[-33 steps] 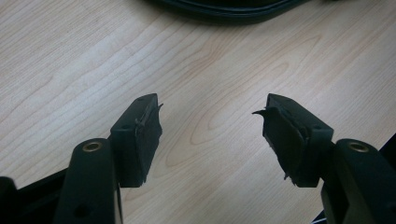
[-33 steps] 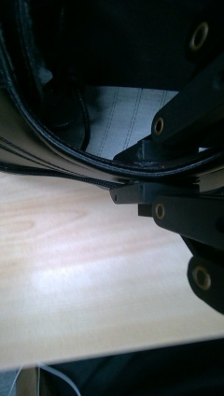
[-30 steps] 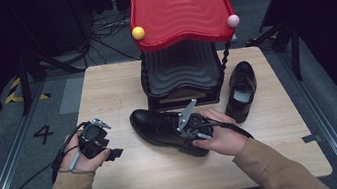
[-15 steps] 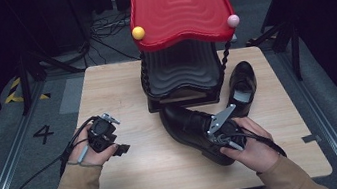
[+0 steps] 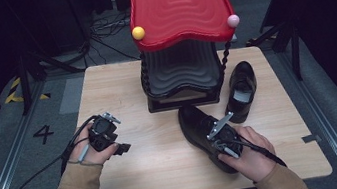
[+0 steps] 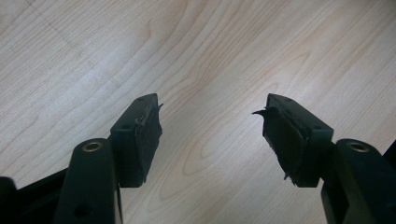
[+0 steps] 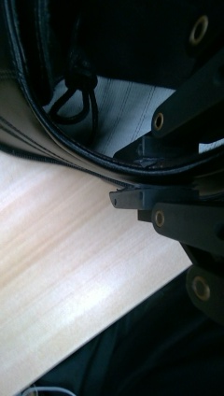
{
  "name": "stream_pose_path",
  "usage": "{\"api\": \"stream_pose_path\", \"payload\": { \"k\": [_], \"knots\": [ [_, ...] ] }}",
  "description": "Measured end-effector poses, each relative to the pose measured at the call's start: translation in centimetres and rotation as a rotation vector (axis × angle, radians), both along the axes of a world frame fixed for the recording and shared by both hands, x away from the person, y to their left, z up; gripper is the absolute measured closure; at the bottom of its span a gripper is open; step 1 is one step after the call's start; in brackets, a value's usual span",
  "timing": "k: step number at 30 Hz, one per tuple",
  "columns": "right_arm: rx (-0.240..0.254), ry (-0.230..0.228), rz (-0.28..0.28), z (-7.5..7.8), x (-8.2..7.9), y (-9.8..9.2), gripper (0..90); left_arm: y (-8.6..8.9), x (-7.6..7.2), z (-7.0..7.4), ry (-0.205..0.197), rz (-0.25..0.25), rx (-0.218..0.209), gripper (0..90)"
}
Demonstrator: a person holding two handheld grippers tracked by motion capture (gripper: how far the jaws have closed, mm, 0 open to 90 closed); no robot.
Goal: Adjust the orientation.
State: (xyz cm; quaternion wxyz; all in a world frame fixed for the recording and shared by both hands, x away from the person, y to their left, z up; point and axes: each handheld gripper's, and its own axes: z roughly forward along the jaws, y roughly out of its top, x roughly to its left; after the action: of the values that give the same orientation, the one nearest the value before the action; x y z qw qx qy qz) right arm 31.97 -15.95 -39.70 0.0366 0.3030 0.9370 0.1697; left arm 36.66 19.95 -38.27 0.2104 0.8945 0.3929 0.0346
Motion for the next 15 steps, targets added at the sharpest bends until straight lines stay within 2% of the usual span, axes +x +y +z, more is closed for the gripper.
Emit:
{"api": "stream_pose_path", "payload": {
  "k": [3, 4, 11, 15],
  "knots": [
    [0.016, 0.021, 0.022, -0.2, 0.0, 0.18, 80.4, 0.0, -0.03, -0.01, 0.002, 0.002, -0.001, 37.5],
    [0.065, 0.073, 0.037, -0.58, 0.02, 0.49, 76.7, -0.05, -0.07, -0.01, 0.004, 0.005, -0.001, 37.5],
    [0.08, 0.079, 0.069, -0.66, 0.22, 0.48, 75.3, -0.14, 0.04, -0.11, 0.009, -0.001, 0.002, 37.4],
    [0.115, 0.083, 0.045, -0.18, 0.32, 0.05, 65.8, -0.07, 0.11, -0.15, 0.01, 0.0, -0.002, 37.4]
  ]
}}
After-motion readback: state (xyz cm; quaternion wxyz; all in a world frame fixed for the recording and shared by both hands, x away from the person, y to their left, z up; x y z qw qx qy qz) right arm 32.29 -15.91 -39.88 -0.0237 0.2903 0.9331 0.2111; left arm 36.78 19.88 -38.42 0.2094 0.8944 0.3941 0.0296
